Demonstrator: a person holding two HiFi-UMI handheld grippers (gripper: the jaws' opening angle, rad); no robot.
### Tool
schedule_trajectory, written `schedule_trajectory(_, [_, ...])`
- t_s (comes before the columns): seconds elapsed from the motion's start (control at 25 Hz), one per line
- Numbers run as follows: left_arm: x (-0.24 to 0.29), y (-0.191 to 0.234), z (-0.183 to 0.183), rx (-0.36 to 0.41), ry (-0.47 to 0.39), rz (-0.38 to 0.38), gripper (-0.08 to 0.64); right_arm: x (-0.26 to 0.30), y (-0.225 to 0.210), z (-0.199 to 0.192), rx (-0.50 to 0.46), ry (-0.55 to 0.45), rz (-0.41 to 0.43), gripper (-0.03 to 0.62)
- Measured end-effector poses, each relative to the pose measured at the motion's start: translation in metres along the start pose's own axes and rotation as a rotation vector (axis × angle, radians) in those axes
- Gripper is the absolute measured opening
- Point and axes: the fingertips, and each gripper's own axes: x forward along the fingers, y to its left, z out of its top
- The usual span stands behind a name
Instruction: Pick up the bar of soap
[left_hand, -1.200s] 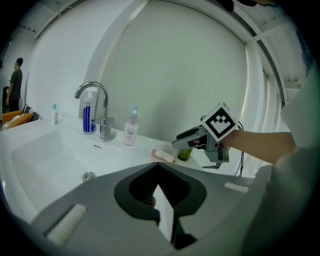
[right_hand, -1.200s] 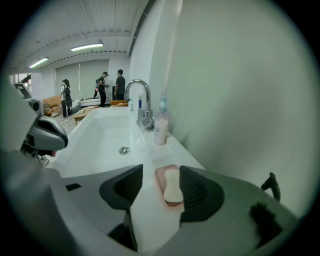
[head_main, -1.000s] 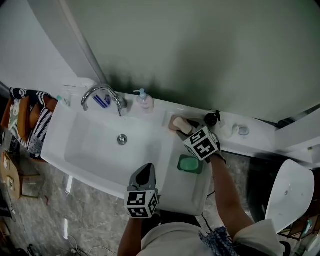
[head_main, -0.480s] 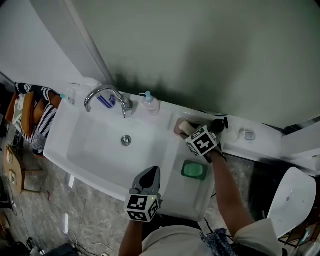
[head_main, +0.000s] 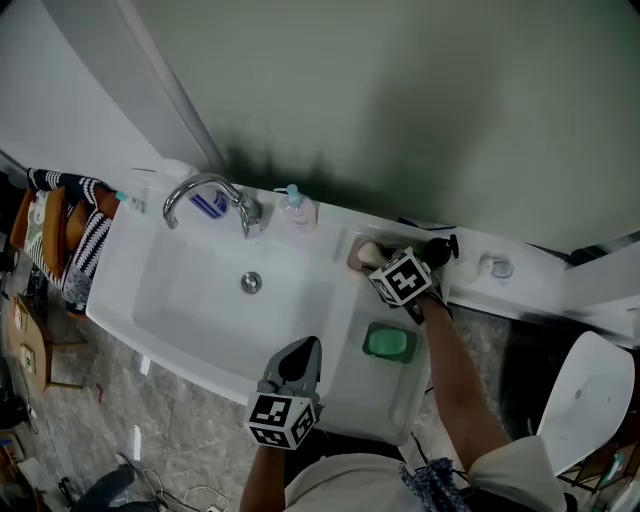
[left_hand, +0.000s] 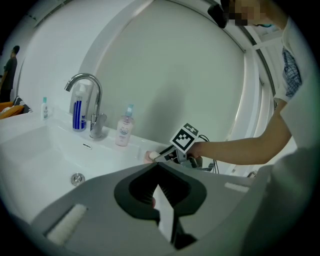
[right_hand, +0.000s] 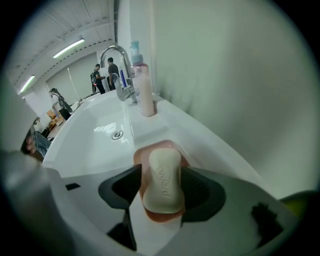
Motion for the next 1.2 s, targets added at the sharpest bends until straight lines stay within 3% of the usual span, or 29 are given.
schedule_trajectory(0.32, [-0.001, 0.009, -0.003, 0.001, 0.011, 0.027, 0.006, 0.014, -0.005, -0.003, 0.019, 0.058, -0.014, 0.235])
schedule_trajectory(0.68, [0.003, 0.011, -0.002, 0.008, 0.016, 0.027, 0.006, 0.016, -0.004, 0.000, 0.008, 0.009, -0.010, 0.235])
schedule_trajectory(1.04, [0.001, 0.014, -0.002, 0.003, 0.010, 0.043, 0.006, 0.018, -0.008, 0.000, 0.046, 0.107, -0.027, 0.222])
schedule_trajectory(1.2, [-0.001, 0.015, -0.004, 0.000, 0.008, 0.056, 0.006, 0.017, -0.007, -0.001, 0.033, 0.103, -0.023, 0.215])
